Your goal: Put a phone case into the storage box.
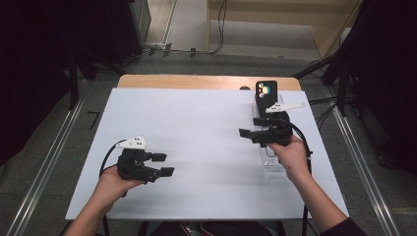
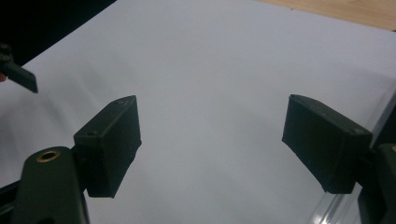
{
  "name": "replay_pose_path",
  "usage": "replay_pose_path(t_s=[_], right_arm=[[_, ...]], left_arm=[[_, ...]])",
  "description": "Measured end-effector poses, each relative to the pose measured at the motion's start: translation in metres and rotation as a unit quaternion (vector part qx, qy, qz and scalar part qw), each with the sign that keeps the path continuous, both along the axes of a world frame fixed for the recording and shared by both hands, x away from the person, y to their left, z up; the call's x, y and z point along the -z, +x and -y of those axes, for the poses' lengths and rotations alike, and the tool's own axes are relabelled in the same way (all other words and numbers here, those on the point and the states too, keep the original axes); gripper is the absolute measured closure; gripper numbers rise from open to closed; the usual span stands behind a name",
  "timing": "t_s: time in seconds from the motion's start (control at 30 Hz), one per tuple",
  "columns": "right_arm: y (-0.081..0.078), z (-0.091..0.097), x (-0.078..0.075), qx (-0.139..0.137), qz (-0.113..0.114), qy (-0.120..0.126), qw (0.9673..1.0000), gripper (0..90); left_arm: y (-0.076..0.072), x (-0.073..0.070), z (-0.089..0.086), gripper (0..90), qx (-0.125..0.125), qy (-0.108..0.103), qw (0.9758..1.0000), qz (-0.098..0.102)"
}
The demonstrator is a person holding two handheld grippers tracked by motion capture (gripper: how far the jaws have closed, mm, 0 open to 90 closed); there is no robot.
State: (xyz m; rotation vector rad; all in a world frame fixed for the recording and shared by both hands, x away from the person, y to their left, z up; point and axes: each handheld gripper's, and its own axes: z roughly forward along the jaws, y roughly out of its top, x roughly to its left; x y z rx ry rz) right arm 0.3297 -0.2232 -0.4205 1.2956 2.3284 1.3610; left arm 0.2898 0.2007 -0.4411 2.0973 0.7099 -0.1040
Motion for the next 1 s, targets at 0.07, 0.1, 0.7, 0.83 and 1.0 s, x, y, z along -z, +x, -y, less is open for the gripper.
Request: replay_pose_path(t_s=[0.07, 0.1, 0.7, 0.83, 1.0], right_arm=[[-0.003, -0.002, 0.002, -0.009, 0.001, -0.001, 1.0, 18.1], [-0.004, -0.003, 0.003, -0.015, 0.0, 0.002, 0.9999, 18.1], [-0.03, -0.01, 0.012, -0.077, 0.003, 0.001, 0.997, 21.4], [-0.037, -0.01, 0.014, -0.087, -0.002, 0.001, 0.9962, 21.4], [-0.046, -0.008, 0.018, -0.094, -0.004, -0.007, 0.9956, 21.4]], left_arm=[[0.0, 0.0, 0.0, 32.2, 0.0, 0.001, 1.0, 0.0], [0.0, 0.0, -0.001, 32.1, 0.001, 0.001, 1.0, 0.0], [-0.004, -0.001, -0.002, 32.2, 0.002, -0.004, 1.0, 0.003], [-0.006, -0.002, -0.001, 32.1, 0.004, -0.005, 1.0, 0.006], [-0.01, -0.002, -0.001, 32.2, 0.007, -0.006, 0.9999, 0.007]])
